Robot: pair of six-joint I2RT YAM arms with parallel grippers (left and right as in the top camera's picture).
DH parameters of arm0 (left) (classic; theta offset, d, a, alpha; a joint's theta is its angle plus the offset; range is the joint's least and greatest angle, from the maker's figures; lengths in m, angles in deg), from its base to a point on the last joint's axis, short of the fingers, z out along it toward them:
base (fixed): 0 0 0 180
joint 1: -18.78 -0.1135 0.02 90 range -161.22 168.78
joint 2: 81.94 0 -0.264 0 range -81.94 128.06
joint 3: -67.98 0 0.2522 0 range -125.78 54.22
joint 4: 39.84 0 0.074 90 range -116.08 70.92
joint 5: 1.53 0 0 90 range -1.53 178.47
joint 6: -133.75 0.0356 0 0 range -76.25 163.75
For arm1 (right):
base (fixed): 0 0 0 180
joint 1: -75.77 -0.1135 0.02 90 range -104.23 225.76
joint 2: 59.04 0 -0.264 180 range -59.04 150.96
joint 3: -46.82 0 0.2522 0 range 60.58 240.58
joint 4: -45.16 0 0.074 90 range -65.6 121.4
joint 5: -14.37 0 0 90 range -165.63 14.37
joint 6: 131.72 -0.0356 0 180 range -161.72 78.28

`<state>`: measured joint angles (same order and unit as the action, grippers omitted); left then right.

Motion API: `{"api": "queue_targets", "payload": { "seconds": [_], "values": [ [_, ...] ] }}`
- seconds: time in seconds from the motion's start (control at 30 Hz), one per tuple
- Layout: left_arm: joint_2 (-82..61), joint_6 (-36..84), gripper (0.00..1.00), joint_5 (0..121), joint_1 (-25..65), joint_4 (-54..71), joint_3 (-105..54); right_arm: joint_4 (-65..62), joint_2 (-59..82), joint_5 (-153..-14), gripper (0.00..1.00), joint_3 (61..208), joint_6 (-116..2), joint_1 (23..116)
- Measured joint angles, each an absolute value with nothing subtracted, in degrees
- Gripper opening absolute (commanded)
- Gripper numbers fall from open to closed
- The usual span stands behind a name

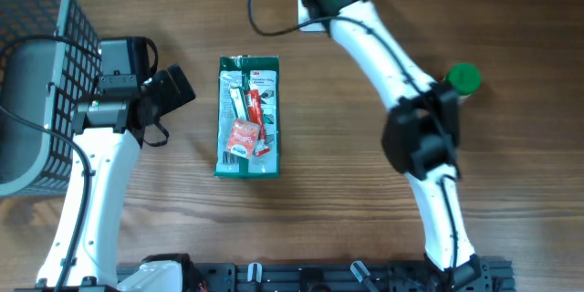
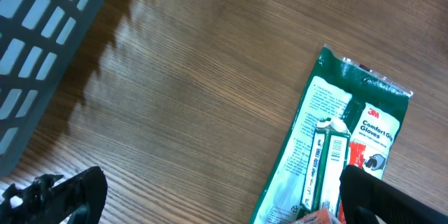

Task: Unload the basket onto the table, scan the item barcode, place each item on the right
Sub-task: 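Hold the wipes pack barcode in front of the scanner, then move the wipes pack to the right beside the jar and lower it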

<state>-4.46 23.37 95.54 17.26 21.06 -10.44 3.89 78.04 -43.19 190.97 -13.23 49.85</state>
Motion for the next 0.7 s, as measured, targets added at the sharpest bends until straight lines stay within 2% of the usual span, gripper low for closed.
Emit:
{"api": "queue_targets", "payload": {
  "seconds": [0.17, 0.2, 0.4, 0.5, 0.7],
  "values": [
    [-4.5, 23.4, 1.00, 95.5, 17.3, 21.1, -10.4, -13.4, 66.2, -50.7, 0.04, 191.1, -20.4, 55.7],
    [-4.5, 23.4, 1.00, 95.5, 17.3, 21.1, -10.4, -20.1, 63.0, -55.3, 0.04, 191.3, -22.8, 58.7],
    [-4.5, 23.4, 1.00, 95.5, 17.3, 21.0, -10.4, -39.2, 60.7, -74.3, 0.04, 191.0, -28.6, 70.9],
    [-4.5, 23.4, 1.00, 95.5, 17.3, 21.1, -10.4, -41.7, 61.6, -81.3, 0.04, 186.1, -29.6, 74.8],
    [-4.5, 23.4, 1.00, 95.5, 17.3, 21.1, -10.4, -35.3, 63.2, -88.7, 0.04, 170.1, -30.4, 76.2]
  ]
}}
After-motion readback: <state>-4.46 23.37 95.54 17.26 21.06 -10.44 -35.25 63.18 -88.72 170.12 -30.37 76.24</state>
